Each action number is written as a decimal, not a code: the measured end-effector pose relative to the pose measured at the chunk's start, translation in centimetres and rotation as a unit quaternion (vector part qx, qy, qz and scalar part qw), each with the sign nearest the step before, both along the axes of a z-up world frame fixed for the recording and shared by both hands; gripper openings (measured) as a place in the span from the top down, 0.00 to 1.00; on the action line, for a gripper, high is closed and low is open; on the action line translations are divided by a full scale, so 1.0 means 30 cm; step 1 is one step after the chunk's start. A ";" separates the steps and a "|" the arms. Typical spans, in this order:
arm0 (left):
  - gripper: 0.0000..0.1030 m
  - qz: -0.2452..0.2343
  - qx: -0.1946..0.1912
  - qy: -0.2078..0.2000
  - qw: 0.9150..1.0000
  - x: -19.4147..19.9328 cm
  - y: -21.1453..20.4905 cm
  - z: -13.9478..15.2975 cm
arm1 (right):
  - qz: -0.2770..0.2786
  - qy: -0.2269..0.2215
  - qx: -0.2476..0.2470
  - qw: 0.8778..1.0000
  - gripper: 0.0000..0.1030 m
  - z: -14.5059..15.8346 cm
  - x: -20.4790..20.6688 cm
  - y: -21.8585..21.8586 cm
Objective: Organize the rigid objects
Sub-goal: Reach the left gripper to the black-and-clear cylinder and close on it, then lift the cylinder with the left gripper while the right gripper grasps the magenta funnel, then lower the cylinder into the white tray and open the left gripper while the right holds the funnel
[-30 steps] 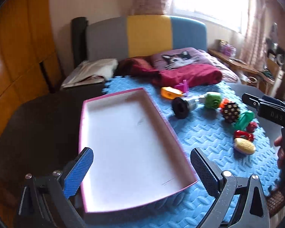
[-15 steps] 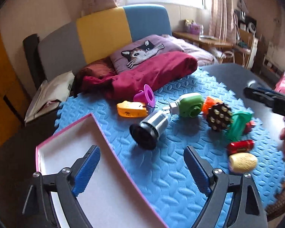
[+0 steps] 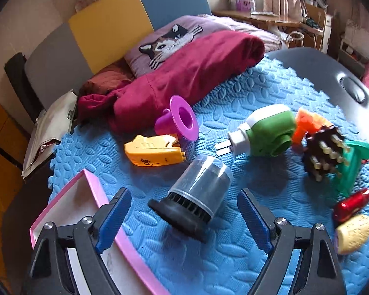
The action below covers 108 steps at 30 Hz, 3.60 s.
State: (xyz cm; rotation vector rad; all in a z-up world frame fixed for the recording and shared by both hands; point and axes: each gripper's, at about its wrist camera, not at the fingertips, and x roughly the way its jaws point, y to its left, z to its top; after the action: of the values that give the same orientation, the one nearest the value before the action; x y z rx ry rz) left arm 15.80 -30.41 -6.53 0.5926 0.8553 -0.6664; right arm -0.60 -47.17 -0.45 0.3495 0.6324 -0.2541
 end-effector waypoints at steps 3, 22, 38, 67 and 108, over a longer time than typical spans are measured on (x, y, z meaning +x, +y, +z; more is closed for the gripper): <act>0.45 0.003 0.016 0.018 1.000 0.011 -0.016 -0.053 | 0.000 0.003 0.000 1.000 0.07 -0.004 0.003 -0.001; 0.45 0.104 -0.157 0.013 0.982 -0.230 0.426 0.178 | 0.064 0.040 0.014 0.997 0.18 -0.019 0.090 0.095; 0.45 0.165 -0.208 0.041 0.963 -0.261 0.686 0.141 | 0.111 0.119 0.060 0.985 0.18 -0.032 0.710 0.199; 0.45 0.214 -0.223 0.036 0.950 -0.291 0.791 0.143 | 0.166 0.122 0.019 0.978 0.44 -0.025 0.526 0.341; 0.45 0.256 -0.177 -0.006 0.950 -0.440 0.835 0.159 | 0.160 0.100 -0.089 0.978 0.44 -0.257 0.156 0.556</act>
State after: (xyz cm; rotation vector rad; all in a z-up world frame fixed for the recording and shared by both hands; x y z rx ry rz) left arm 2.61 -5.37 -1.76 0.0390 0.8094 -0.3243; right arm 4.07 -30.49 -8.15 0.0464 0.8468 -0.0363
